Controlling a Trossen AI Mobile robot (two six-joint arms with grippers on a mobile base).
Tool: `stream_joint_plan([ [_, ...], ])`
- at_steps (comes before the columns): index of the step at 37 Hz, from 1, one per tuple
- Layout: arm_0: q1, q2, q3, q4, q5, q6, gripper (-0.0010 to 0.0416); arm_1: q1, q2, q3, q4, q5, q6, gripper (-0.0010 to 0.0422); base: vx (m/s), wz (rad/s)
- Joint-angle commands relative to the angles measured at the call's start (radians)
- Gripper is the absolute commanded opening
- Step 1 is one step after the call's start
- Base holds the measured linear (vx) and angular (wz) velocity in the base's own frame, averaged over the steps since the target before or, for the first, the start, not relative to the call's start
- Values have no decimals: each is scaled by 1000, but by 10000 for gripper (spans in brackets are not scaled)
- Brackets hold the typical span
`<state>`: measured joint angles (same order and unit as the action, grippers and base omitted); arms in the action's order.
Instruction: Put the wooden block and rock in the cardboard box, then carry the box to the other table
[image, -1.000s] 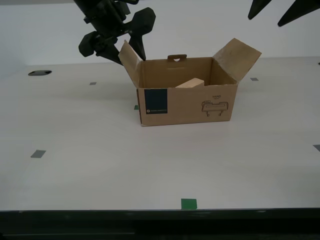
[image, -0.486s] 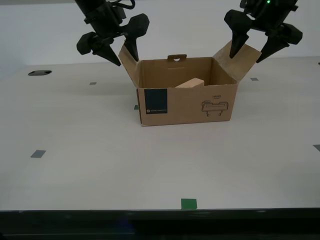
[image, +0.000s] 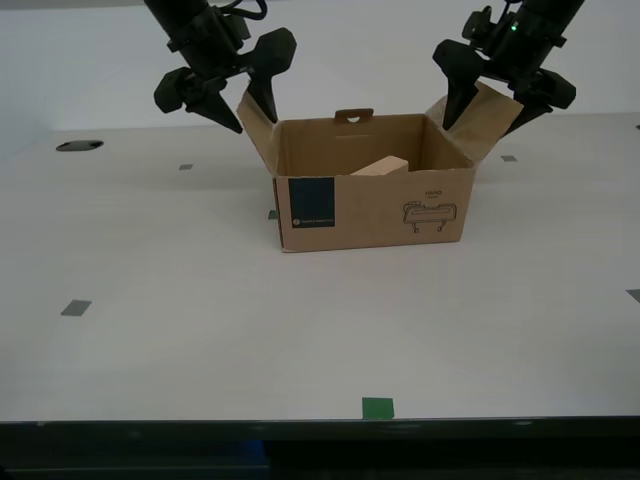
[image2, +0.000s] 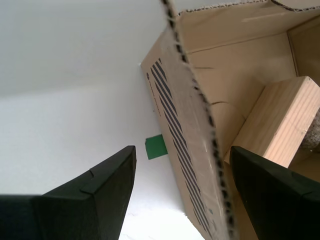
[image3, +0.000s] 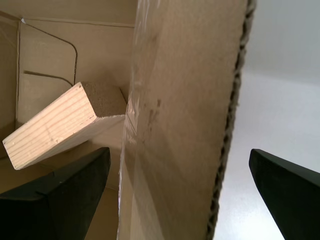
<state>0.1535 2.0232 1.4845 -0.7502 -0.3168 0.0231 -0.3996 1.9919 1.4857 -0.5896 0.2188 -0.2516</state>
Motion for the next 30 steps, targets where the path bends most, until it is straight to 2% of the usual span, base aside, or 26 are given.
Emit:
stream_joint_plan([
  [1, 2, -1, -4, -1, -5, 0, 387, 0, 0, 0, 6, 3, 0, 252, 0, 0],
  [9, 6, -1, -8, -1, -5, 3, 387, -15, 11, -1, 30, 8, -24, 251, 0, 0],
  [14, 8, -1, -8, -1, -5, 4, 387, -32, 47, 5, 32, 31, -47, 251, 0, 0],
  [30, 12, -1, -10, -6, -5, 4, 384, -40, 81, 11, 22, 37, -49, 251, 0, 0],
])
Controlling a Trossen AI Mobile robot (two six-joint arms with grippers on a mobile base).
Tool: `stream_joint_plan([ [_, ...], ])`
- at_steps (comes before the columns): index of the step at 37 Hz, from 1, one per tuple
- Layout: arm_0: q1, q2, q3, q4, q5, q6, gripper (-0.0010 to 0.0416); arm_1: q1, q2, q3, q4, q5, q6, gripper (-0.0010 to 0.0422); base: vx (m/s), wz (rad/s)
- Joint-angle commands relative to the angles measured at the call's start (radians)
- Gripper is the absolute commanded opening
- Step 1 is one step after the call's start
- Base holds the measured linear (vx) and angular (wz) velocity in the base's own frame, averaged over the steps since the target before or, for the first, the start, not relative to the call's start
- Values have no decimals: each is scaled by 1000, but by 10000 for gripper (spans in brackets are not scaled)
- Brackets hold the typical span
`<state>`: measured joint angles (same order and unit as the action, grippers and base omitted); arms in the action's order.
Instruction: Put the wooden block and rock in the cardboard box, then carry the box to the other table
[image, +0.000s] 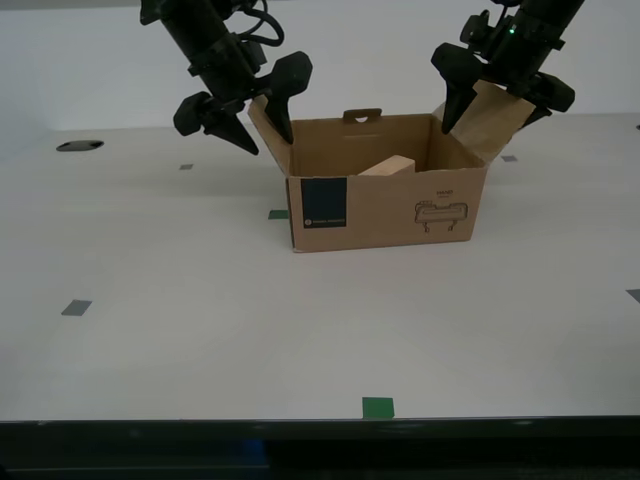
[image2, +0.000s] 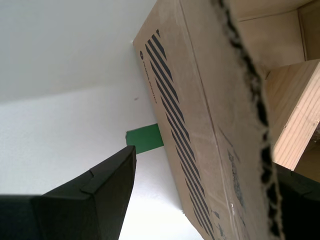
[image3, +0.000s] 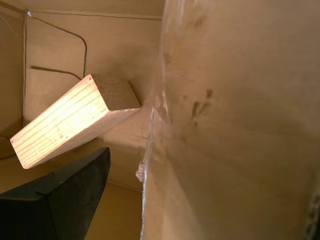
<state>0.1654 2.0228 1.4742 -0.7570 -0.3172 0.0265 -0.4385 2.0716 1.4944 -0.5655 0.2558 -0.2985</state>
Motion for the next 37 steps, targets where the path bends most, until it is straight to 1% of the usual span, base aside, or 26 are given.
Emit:
stream_joint_plan([
  [1, 1, 0, 0, 0, -4, 1, 381, -2, 2, 2, -2, -1, -2, 251, 0, 0],
  [5, 1, 0, 0, 0, -4, 1, 357, -2, 2, 2, -2, -3, -3, 247, 0, 0],
  [9, 2, 0, 0, 1, -4, 1, 321, -1, 2, 2, -1, -5, -3, 222, 0, 0],
  [23, 3, 0, 0, 21, -4, 0, 153, -1, 2, 2, 15, -9, -10, 60, 0, 0],
  [29, 4, 0, 0, 22, -4, 0, 69, -1, 2, 2, 18, -9, -10, -7, 0, 0],
  [32, 4, 0, 0, 21, -4, 1, 21, -1, 2, 2, 22, -11, -18, 4, 0, 0],
  [34, 5, 0, 0, 22, -4, 0, -7, -1, 2, 2, 23, -11, -21, -2, 0, 0],
  [37, 5, 0, 0, 20, -5, 2, 5, -1, 2, 2, 22, -11, -24, 0, 0, 0],
])
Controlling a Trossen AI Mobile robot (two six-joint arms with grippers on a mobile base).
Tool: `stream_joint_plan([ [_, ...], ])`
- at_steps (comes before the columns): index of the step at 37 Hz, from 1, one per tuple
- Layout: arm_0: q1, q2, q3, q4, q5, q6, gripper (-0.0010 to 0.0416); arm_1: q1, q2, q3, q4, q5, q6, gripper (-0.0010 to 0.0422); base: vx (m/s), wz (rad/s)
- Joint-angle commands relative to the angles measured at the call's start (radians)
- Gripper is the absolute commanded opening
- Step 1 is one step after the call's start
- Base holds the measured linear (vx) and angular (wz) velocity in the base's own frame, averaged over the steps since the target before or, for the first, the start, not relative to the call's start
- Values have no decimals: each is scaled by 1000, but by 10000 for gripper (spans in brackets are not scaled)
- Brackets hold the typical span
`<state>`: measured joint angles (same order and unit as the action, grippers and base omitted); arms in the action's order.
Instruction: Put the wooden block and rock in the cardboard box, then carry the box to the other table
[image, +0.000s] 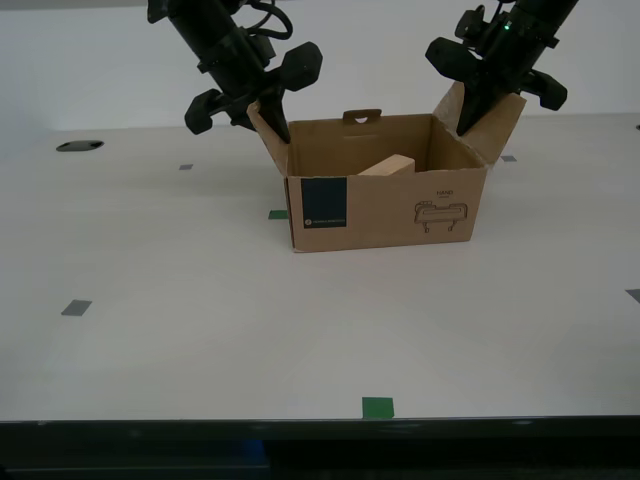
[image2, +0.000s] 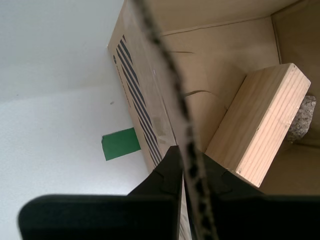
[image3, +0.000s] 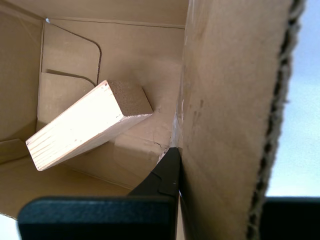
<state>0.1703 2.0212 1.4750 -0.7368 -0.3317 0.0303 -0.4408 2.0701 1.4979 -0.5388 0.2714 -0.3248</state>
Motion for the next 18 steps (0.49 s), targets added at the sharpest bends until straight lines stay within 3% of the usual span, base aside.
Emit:
stream_joint_plan([
  [1, 1, 1, -1, -1, 10, -2, 2, 2, 3, -2, -5, -26, 2, -2, 0, 0],
  [18, 1, -46, -1, -42, 10, -3, -1, -1, -62, -2, -26, -22, -10, -1, 0, 0],
])
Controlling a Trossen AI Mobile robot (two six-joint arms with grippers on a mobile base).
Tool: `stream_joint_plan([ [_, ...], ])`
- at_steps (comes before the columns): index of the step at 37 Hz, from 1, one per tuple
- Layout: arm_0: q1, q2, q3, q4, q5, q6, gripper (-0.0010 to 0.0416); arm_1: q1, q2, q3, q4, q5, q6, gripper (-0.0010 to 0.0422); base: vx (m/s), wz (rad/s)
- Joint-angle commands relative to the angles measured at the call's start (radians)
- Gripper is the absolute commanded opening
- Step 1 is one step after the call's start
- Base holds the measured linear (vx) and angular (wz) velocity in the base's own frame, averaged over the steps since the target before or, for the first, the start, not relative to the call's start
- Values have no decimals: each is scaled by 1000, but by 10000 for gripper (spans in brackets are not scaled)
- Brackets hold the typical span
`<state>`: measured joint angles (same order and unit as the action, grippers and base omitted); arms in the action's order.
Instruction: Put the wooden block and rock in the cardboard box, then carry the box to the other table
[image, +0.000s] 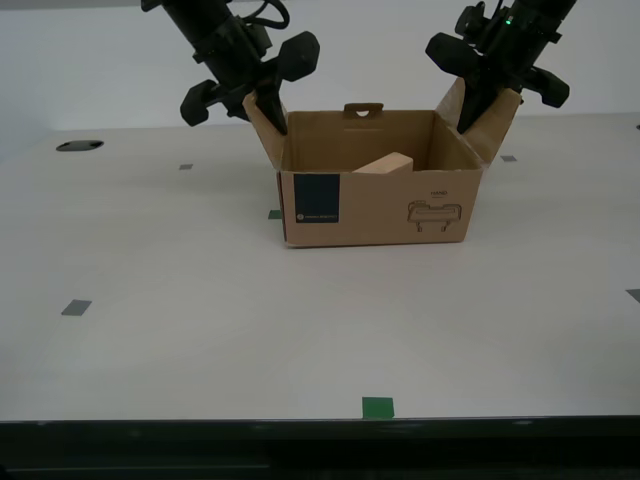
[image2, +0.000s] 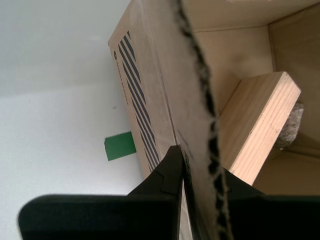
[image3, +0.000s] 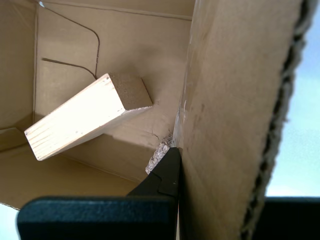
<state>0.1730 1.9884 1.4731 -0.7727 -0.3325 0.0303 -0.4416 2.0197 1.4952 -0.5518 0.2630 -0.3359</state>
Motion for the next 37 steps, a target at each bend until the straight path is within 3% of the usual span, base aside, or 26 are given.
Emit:
stream_joint_plan([
  [1, -2, -18, 1, -9, 11, -3, -1, 0, -14, 1, -16, -13, 1, -1, 0, 0],
  [18, -1, -132, 1, -56, 11, -3, -1, -6, -84, 3, -54, -10, -10, -1, 0, 0],
  [24, -1, -185, 1, -95, 11, -2, -1, -9, -118, 3, -55, 32, -24, -1, 0, 0],
  [37, -1, -299, 1, -142, 11, 5, -1, -35, -212, 3, -90, 34, -24, -1, 0, 0],
])
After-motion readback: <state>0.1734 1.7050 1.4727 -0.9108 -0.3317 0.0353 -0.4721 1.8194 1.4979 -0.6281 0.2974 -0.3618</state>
